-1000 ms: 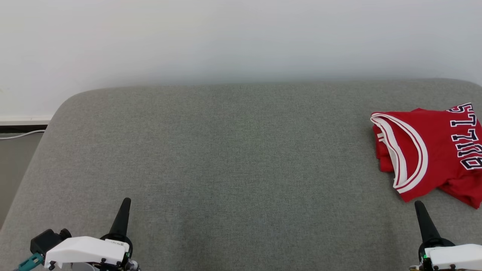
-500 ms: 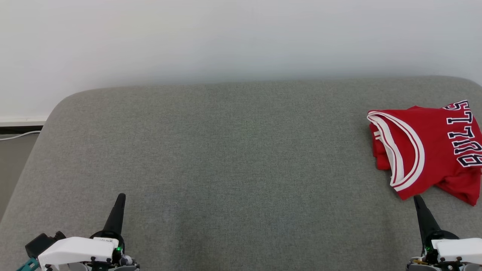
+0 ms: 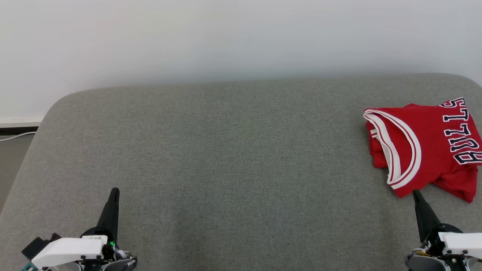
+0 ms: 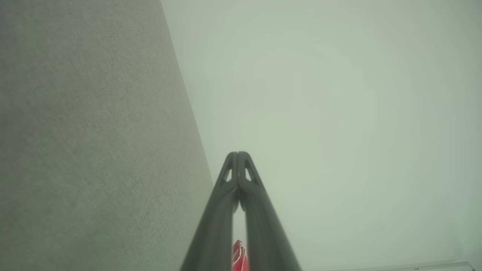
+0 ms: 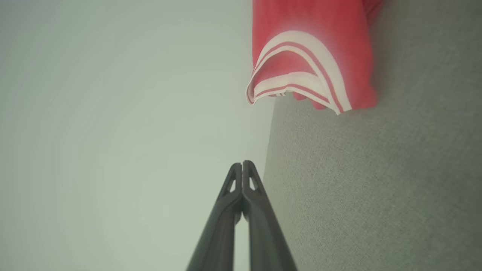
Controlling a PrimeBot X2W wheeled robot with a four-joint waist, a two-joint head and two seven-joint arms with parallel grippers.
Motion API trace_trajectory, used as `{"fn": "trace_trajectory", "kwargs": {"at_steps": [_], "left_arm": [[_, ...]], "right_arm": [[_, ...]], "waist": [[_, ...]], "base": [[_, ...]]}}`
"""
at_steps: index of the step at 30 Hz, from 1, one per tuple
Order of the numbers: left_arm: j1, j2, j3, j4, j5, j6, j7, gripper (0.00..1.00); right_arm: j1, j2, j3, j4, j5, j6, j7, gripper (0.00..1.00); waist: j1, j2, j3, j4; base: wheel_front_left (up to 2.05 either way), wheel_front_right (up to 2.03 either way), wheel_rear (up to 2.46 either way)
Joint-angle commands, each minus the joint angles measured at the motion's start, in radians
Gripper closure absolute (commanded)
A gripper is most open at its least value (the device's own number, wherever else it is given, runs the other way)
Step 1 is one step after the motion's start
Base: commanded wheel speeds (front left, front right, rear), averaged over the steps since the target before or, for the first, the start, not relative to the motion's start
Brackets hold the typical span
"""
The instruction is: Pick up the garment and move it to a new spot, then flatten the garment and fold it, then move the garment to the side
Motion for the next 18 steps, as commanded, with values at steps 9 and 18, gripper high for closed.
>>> {"fn": "trace_trajectory", "kwargs": {"at_steps": [9,18], "left_arm": [[-0.057,-0.010,0.067,-0.012,-0.043,-0.031,0.018,1.00],[-0.057,-0.011,0.069,-0.012,-0.041,-0.031,0.019,1.00]], "right_arm": [[-0.061,-0.017,0.010,-0.012,0.062,0.000,0.027,1.00],[-0.061,-0.016,0.007,-0.012,0.060,0.000,0.029,1.00]], "waist": [[0.0000,-0.0001,0.001,-0.004],[0.0000,-0.0001,0.001,-0.004]], "base": [[0.00,0.00,0.00],[0.00,0.00,0.00]]}}
